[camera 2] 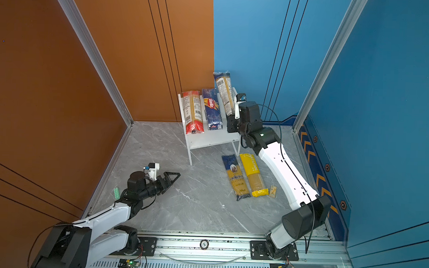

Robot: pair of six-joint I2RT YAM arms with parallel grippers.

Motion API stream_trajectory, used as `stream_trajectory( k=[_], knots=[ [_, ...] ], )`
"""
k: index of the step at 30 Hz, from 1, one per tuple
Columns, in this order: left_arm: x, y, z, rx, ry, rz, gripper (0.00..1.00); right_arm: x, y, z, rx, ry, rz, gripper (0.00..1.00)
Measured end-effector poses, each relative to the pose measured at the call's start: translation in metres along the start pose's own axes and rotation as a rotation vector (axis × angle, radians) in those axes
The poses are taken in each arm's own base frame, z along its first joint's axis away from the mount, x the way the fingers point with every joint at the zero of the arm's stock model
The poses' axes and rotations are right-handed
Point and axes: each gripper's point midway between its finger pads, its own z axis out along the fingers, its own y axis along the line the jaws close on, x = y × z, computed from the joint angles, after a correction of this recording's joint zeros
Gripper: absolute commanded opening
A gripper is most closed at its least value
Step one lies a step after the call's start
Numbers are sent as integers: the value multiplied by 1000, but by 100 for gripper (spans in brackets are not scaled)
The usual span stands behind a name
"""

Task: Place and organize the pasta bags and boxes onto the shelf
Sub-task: 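Lower the white-labelled bag onto the shelf next to the Barilla box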

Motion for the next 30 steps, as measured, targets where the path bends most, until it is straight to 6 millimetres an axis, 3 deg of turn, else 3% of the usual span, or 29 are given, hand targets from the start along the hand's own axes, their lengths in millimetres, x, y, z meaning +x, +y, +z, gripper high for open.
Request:
stream_trajectory(
  k=[30],
  knots=[
    [-3,2,-1,-1,-7,-5,98,0,-5,15,14,5,21,0]
  ],
)
